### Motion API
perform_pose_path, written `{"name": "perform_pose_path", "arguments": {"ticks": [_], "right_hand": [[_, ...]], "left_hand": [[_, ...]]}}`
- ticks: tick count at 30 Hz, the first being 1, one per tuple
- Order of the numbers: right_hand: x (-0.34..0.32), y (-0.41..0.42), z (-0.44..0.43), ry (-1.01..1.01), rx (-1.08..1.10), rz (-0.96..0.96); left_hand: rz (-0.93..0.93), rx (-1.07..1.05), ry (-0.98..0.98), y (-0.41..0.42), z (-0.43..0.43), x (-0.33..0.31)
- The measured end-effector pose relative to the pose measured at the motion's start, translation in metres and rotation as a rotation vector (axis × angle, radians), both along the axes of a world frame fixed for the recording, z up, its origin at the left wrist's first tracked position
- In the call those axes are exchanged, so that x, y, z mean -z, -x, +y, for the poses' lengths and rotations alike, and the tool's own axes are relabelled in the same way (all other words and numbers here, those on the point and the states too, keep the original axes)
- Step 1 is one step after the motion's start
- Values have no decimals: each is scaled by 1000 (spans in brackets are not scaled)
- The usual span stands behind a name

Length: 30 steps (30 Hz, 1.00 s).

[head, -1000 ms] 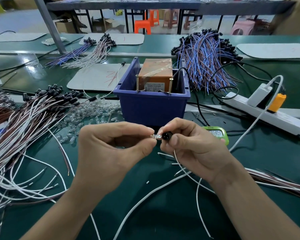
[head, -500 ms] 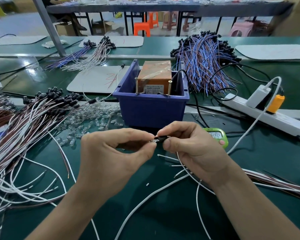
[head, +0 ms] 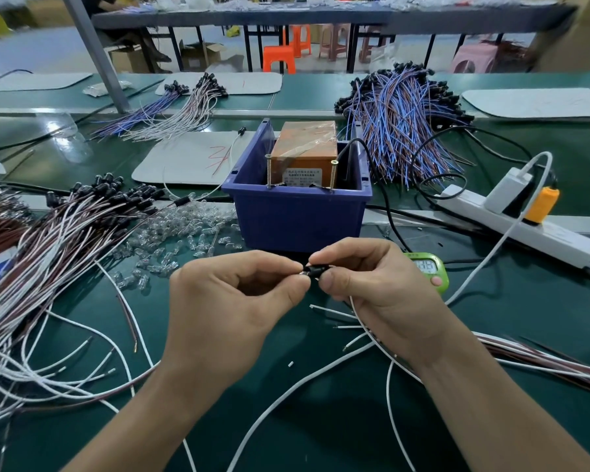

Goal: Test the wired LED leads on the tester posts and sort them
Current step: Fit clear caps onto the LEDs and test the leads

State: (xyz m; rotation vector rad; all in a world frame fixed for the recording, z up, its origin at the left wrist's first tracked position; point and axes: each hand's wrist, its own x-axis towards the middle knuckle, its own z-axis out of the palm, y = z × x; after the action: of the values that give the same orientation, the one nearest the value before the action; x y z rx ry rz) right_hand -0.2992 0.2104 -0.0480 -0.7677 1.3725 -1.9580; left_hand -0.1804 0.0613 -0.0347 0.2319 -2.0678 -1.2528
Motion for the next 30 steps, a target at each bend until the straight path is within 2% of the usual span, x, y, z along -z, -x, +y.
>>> {"name": "perform_pose_path", "arguments": {"ticks": [7,16,26,30], "right_hand": [[-2,0,1,-12,45,112],[-6,-1,1,-46,70,131],[-8,-5,0,6,67,88],[-9,-6,0,-7,57,96]], "left_hand": [[-14,-35,32,0,0,0],[33,-17,-51,0,2,1],[65,56,-123,4,4,5],[68,53,-68,2,4,3]]}}
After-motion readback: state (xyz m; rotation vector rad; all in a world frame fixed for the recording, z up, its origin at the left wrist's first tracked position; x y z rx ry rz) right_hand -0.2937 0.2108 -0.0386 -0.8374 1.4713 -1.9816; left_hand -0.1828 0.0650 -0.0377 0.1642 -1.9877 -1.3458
